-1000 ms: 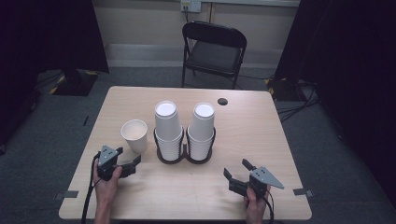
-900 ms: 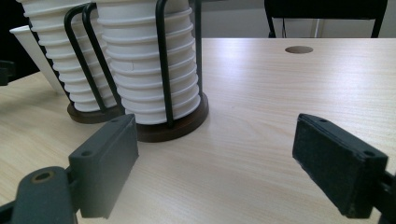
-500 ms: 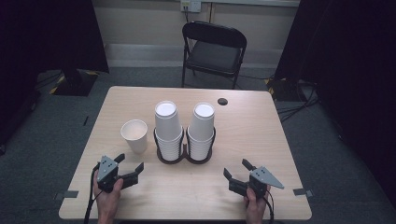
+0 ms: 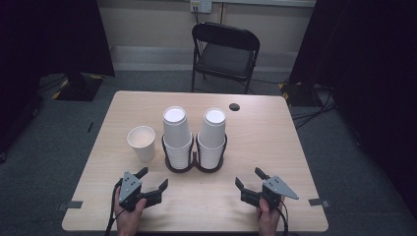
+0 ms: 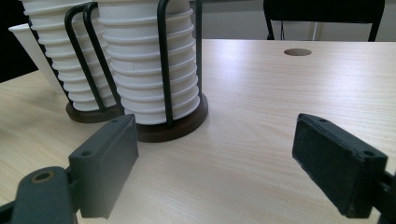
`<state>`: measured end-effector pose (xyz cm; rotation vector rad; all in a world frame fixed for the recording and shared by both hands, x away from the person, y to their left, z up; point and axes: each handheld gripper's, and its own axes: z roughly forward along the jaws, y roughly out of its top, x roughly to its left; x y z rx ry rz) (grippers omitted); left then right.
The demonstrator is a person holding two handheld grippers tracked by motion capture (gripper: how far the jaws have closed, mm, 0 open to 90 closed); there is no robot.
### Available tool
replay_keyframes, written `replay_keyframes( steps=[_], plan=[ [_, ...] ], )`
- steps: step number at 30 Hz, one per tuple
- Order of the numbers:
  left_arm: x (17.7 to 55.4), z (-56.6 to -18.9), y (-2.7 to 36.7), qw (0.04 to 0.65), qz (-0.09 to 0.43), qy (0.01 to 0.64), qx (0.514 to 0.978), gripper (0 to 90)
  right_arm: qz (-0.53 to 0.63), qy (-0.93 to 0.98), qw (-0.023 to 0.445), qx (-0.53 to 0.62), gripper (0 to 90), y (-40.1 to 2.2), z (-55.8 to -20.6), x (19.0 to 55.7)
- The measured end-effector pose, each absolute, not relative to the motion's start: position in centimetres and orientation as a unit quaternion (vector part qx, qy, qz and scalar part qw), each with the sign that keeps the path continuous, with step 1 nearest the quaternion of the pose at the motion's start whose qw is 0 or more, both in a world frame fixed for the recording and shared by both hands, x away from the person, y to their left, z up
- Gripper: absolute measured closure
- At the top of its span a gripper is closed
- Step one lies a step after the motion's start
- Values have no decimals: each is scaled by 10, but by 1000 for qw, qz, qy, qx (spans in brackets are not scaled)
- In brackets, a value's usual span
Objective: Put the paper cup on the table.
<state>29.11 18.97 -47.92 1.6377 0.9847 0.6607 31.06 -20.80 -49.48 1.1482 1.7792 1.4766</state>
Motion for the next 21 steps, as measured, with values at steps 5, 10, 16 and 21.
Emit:
replay_keyframes(
  steps=[5,10,16,21],
  plan=[
    [291,-481,176,553,252,402,685,156,549,663,275,428,139,-208,-495,311],
    [292,-485,162,558,245,397,687,156,549,663,278,427,139,-208,-495,310],
    [290,-491,153,544,263,397,691,156,546,664,275,431,140,-208,-495,311],
    [287,-496,151,548,272,394,686,155,540,665,272,439,142,-207,-494,313]
  ],
)
